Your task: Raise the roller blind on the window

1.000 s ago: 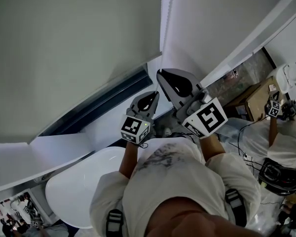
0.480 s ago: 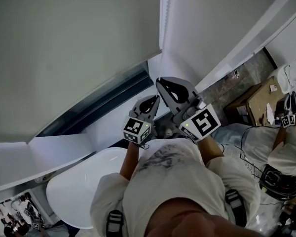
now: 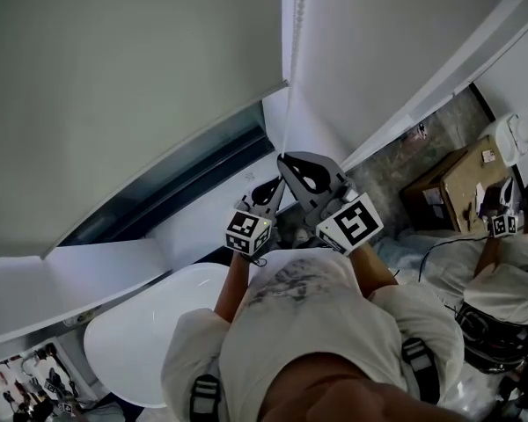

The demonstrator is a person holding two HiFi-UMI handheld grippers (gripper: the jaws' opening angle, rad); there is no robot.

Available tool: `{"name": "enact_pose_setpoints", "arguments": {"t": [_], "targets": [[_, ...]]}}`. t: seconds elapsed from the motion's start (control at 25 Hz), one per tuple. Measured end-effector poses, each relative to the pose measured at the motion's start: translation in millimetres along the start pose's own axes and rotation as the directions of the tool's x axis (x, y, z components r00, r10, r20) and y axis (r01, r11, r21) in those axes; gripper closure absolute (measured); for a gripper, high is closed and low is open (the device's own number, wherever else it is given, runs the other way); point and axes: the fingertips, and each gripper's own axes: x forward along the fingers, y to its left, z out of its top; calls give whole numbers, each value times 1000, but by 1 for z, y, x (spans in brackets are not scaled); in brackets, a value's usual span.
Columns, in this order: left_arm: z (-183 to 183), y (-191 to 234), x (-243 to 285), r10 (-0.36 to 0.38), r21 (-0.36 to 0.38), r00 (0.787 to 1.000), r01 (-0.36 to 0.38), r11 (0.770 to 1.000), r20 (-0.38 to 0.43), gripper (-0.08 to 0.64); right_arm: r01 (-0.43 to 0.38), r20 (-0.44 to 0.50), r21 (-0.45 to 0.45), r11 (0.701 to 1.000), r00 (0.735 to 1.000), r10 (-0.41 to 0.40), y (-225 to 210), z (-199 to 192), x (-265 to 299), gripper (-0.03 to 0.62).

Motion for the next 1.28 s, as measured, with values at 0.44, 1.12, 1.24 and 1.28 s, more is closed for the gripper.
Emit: {"name": "enact_pose_setpoints", "arguments": {"t": [0.44, 1.12, 1.24, 1.28], "targets": [[-31, 1, 0, 3, -9, 998, -3, 1000, -64, 552, -5, -29, 27, 1000, 1000, 6, 6, -29, -6, 528], [188, -18, -72, -24, 102, 958, -6, 995, 286, 492, -24, -37, 7, 1000, 999, 24, 5, -31, 2, 528], [222, -38, -74, -75, 135, 947, 33, 990, 314, 492, -26, -35, 5, 1000, 999, 26, 6, -29, -3, 528], [232, -45, -75, -88, 147, 944, 43, 988, 317, 492, -26, -32, 3, 1000, 999, 26, 7, -28, -5, 528]]}}
